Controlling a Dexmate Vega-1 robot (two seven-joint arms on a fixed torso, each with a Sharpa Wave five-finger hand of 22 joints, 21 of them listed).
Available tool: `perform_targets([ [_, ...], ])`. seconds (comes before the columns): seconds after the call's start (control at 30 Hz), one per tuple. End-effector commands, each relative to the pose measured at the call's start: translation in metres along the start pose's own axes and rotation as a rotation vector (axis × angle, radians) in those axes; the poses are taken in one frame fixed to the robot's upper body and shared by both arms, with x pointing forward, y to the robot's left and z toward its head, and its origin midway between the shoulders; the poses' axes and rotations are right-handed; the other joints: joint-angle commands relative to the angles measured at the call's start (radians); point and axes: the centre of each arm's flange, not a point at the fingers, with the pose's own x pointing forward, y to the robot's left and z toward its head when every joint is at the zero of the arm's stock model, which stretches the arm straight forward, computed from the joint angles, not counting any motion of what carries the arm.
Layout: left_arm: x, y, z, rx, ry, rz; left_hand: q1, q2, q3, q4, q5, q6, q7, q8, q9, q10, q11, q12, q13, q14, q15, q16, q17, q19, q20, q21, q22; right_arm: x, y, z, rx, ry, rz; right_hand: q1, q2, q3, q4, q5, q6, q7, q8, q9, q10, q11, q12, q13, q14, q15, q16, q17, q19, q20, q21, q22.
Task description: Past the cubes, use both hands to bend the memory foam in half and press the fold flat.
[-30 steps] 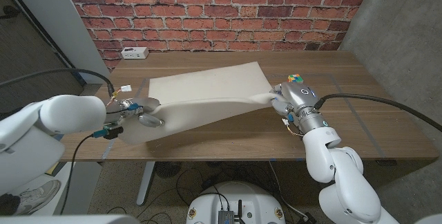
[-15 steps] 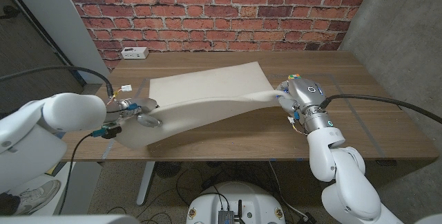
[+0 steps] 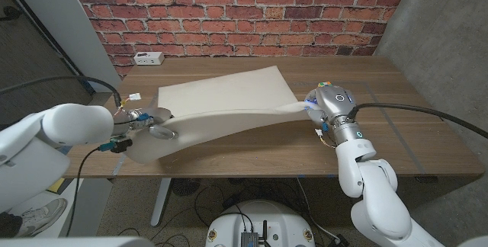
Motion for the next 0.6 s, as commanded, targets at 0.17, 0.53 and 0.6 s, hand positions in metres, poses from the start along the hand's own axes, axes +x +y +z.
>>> perform_targets([
  [0.17, 0.007, 0.004, -0.014, -0.100, -0.090, 0.035, -0.002, 0.010, 0.015, 0.008, 0.002, 0.054, 0.045, 0.004, 0.005, 0.134, -0.056, 0.115, 0.005, 0.011, 0.001, 0.005, 0.004, -0.003, 0.002, 0.010, 0.002, 0.019, 0.013, 0.013, -0.115, -0.034, -0.020, 0.053, 0.067, -0.020, 0.016, 0.009, 0.118, 0.008, 0.013, -0.015, 0.048, 0.001, 0.045, 0.017, 0.006, -0.139, -0.010, -0.036, 0.018, -0.007, 0.026, 0.002],
  [0.53, 0.020, 0.014, -0.020, -0.211, -0.254, 0.046, -0.006, 0.009, 0.018, 0.005, 0.001, 0.063, 0.041, 0.008, 0.015, 0.146, -0.054, 0.124, 0.016, 0.022, -0.003, 0.008, 0.004, -0.001, 0.000, 0.020, 0.002, 0.020, 0.017, 0.013, -0.125, -0.084, -0.086, -0.013, 0.024, -0.073, 0.038, 0.009, -0.002, -0.020, -0.067, -0.063, -0.001, 0.014, -0.033, -0.102, -0.027, -0.134, -0.158, -0.135, -0.003, 0.023, 0.032, -0.006],
  [0.6, 0.021, 0.015, -0.021, -0.233, -0.285, 0.040, -0.007, 0.009, 0.019, 0.004, 0.001, 0.063, 0.042, 0.008, 0.017, 0.146, -0.055, 0.125, 0.018, 0.024, -0.003, 0.008, 0.005, -0.001, 0.000, 0.022, 0.002, 0.020, 0.019, 0.013, -0.134, -0.081, -0.062, -0.098, -0.025, -0.102, 0.063, 0.055, -0.130, -0.049, -0.071, -0.092, -0.147, 0.017, -0.127, -0.159, -0.109, -0.126, -0.298, -0.249, -0.051, 0.052, 0.000, -0.011],
])
